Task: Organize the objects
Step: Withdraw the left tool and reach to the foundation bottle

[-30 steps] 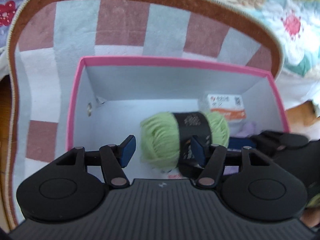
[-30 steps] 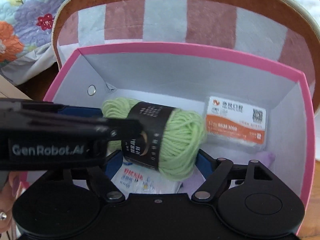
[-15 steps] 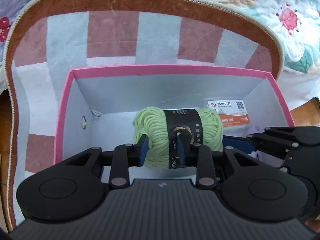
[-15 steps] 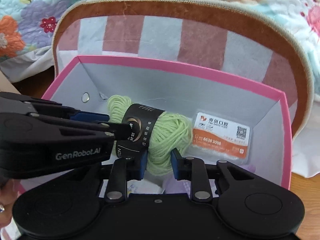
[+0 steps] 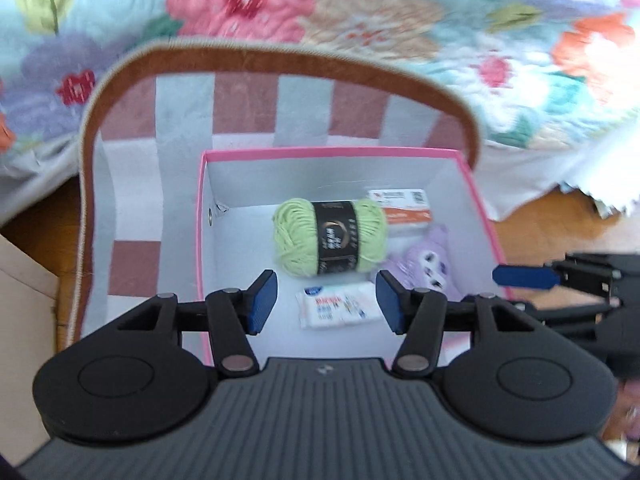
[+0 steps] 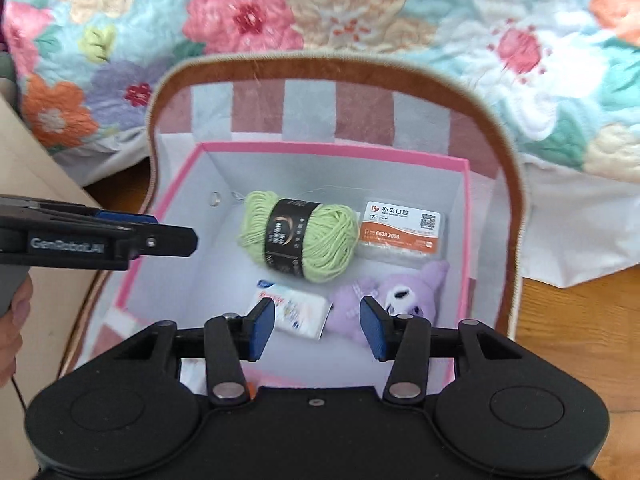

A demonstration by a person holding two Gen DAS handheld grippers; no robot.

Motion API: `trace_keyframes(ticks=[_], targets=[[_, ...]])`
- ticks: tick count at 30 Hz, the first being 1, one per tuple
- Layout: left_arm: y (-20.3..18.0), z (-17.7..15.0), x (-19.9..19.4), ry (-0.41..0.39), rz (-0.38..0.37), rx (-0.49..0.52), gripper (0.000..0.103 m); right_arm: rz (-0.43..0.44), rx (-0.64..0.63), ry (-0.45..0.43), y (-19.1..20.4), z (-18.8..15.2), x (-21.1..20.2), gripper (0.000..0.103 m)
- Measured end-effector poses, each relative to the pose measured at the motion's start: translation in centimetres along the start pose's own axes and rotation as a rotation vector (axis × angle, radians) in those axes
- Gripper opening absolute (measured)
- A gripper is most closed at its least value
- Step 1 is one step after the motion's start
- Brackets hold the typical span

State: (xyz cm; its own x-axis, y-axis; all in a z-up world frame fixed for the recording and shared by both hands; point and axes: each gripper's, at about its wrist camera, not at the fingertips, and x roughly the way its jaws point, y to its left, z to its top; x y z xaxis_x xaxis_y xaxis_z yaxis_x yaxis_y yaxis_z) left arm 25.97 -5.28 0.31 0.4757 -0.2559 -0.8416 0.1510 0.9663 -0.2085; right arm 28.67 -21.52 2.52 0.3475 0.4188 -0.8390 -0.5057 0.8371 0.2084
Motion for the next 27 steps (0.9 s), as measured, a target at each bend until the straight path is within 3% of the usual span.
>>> trace_keyframes(ticks=[6,13,15,17,23,27], targets=[[-3.5,-2.0,-8.2,-0.058,0.006,0.130,0.059,0.002,-0.033,-0.029,1.1,-1.6,-6.5,0.054],[-5.5,-5.4,-13.1,0.008,-0.044,0.177,0.062,0.039,-0.105,-0.037,3.5,-4.6,-12.8,0.062],[-5.4,-6.5,-13.7,0.039,-0.096,0.149,0.062,0.049,-0.128,-0.038,4.1,-5.7,-14.1,0.075],[-5.4,-7.9,-14.2,0.053,-0.154,0.129,0.070,0.058,-0.155,-0.057,4.6,-7.0,-15.2,0.088],[-5.5,-11.7,-12.9,0.119,-0.187,0.094,0.072,0.114,-0.145,-0.077,4.4,-10.6,-15.2,0.088],[-4.7,-13.4,-10.8,0.114,-0.189,0.060,0.073,0.165,-0.134,-0.124,4.1,-13.2,-14.1,0.088]])
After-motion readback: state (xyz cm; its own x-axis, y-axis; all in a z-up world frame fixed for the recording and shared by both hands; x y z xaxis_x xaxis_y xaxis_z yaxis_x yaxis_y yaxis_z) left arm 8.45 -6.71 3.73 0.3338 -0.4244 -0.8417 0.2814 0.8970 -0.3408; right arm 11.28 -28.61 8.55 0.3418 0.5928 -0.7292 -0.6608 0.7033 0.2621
